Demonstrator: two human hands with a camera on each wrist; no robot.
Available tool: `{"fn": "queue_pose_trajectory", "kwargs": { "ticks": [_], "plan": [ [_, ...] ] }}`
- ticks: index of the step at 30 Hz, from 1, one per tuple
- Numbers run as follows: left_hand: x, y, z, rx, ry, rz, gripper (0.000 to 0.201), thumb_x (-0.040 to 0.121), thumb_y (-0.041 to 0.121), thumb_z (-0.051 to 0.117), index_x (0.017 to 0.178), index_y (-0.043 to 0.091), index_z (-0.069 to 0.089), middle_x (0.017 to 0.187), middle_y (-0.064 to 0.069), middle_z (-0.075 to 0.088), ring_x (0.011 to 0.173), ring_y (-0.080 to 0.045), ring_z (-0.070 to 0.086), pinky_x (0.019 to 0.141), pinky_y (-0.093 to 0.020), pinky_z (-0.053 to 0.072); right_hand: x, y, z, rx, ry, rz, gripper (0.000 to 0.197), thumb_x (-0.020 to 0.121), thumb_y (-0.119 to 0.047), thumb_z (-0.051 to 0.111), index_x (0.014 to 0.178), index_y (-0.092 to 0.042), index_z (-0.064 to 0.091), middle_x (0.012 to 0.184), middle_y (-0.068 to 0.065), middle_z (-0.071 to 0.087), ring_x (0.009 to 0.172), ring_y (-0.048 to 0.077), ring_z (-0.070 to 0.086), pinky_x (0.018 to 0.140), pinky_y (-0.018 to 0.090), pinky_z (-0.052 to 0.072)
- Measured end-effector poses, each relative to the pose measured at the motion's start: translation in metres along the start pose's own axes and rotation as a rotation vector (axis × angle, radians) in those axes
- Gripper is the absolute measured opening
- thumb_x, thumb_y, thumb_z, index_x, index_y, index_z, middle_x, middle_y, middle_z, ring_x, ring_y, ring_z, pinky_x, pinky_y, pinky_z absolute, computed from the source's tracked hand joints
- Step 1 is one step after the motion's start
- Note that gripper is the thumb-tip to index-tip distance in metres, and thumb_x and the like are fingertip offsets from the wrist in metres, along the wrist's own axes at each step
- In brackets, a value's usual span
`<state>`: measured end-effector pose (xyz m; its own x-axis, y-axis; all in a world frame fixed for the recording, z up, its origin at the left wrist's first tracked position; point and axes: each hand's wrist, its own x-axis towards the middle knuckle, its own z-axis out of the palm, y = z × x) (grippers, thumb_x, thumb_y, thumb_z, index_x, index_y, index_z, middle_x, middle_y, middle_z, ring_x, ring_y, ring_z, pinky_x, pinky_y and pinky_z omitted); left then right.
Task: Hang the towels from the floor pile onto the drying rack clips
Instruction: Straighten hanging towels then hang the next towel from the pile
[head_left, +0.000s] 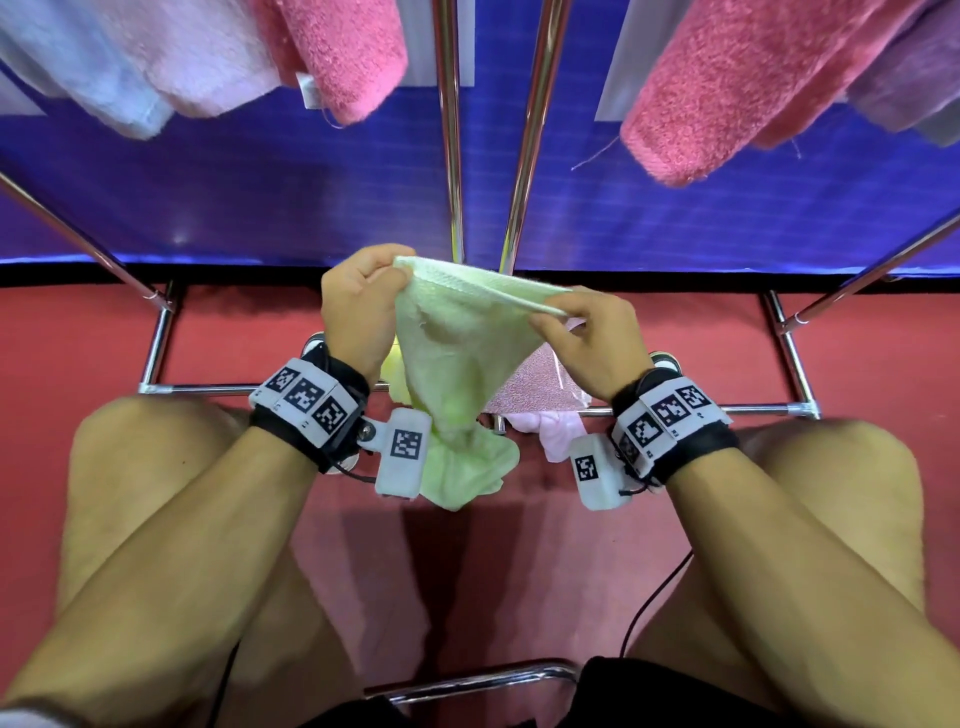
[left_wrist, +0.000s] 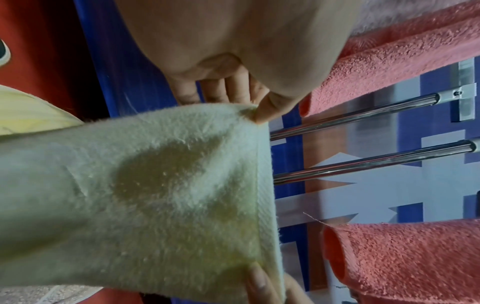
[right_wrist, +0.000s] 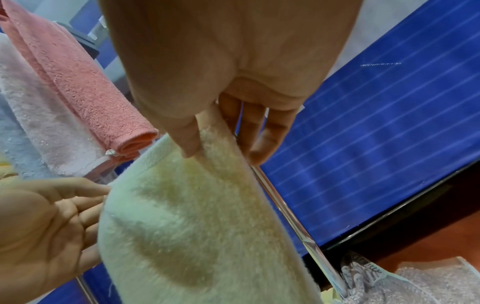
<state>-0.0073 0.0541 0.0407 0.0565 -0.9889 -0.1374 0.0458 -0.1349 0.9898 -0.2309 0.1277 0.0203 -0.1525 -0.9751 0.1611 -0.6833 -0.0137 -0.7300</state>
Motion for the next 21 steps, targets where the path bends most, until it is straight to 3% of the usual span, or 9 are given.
{"fn": "queue_pose_trajectory", "kwargs": {
  "ticks": [2, 5, 6, 8, 10, 13, 17, 21],
  "plan": [
    [0.001, -0.003, -0.002, 0.018, 0.017, -0.006, 0.021, 0.072, 0.014, 0.060, 0.088, 0.013, 0.072, 0.068, 0.006, 0.066, 0.064, -0.010, 0.056, 0.065, -0.027, 0.044, -0.001, -0.005, 0.002, 0.092, 0.056, -0.025, 0.009, 0.085, -0.024, 0.070, 0.092, -0.019, 0.073, 0.078, -0.011, 0.064, 0.071, 0.013, 0.060, 0.068, 0.032, 0.050],
    [0.001, -0.004, -0.004, 0.007, 0.053, -0.007, 0.019, 0.073, 0.015, 0.058, 0.088, 0.014, 0.071, 0.070, 0.005, 0.067, 0.067, -0.013, 0.058, 0.068, -0.031, 0.046, 0.003, -0.009, 0.001, 0.274, 0.134, 0.031, 0.046, 0.081, -0.013, 0.075, 0.120, -0.031, 0.057, 0.065, -0.016, 0.055, 0.059, 0.008, 0.050, 0.063, 0.021, 0.046],
    [0.002, -0.003, -0.005, -0.001, 0.069, -0.009, 0.019, 0.074, 0.015, 0.058, 0.088, 0.015, 0.071, 0.070, 0.005, 0.067, 0.068, -0.013, 0.059, 0.069, -0.032, 0.047, 0.006, -0.011, 0.000, 0.290, 0.142, 0.058, 0.051, 0.080, -0.012, 0.076, 0.122, -0.032, 0.054, 0.058, -0.016, 0.050, 0.055, 0.005, 0.045, 0.063, 0.019, 0.043],
    [0.001, -0.001, -0.004, -0.011, 0.083, -0.002, 0.021, 0.076, 0.015, 0.058, 0.092, 0.016, 0.071, 0.072, 0.006, 0.068, 0.069, -0.012, 0.060, 0.071, -0.035, 0.049, 0.011, -0.014, 0.000, 0.279, 0.141, 0.065, 0.028, 0.081, -0.020, 0.075, 0.107, -0.025, 0.066, 0.057, -0.012, 0.057, 0.054, 0.010, 0.050, 0.061, 0.029, 0.047],
    [-0.001, 0.002, -0.002, -0.020, 0.076, 0.020, 0.021, 0.078, 0.015, 0.058, 0.094, 0.017, 0.071, 0.074, 0.006, 0.069, 0.071, -0.013, 0.061, 0.074, -0.038, 0.050, 0.012, -0.018, -0.001, 0.265, 0.140, 0.068, 0.004, 0.083, -0.028, 0.071, 0.081, -0.026, 0.068, 0.066, 0.006, 0.066, 0.061, 0.025, 0.059, 0.060, 0.040, 0.050],
    [-0.005, 0.009, -0.003, -0.030, 0.064, 0.039, 0.020, 0.079, 0.018, 0.059, 0.096, 0.020, 0.071, 0.081, 0.001, 0.071, 0.076, -0.017, 0.062, 0.077, -0.044, 0.053, 0.009, -0.024, -0.004, 0.230, 0.174, 0.097, 0.022, 0.087, -0.034, 0.066, 0.066, -0.029, 0.060, 0.062, 0.009, 0.060, 0.057, 0.014, 0.050, 0.057, 0.035, 0.044],
    [-0.017, 0.035, -0.006, -0.054, 0.001, 0.057, 0.020, 0.079, 0.017, 0.060, 0.095, 0.019, 0.071, 0.082, -0.004, 0.068, 0.078, -0.021, 0.060, 0.076, -0.044, 0.051, 0.007, -0.040, -0.025, 0.230, 0.178, 0.099, 0.046, 0.090, -0.044, 0.057, 0.069, -0.003, 0.060, 0.064, 0.022, 0.056, 0.058, 0.016, 0.044, 0.058, 0.045, 0.047],
    [-0.028, 0.073, -0.008, -0.048, -0.034, 0.115, 0.020, 0.079, 0.015, 0.059, 0.094, 0.020, 0.071, 0.077, -0.001, 0.066, 0.074, -0.020, 0.058, 0.073, -0.043, 0.051, 0.011, -0.075, -0.059, 0.164, 0.183, 0.017, 0.043, 0.096, -0.038, 0.055, 0.066, -0.006, 0.056, 0.061, 0.014, 0.053, 0.059, 0.007, 0.042, 0.058, 0.035, 0.042]
  ]
}}
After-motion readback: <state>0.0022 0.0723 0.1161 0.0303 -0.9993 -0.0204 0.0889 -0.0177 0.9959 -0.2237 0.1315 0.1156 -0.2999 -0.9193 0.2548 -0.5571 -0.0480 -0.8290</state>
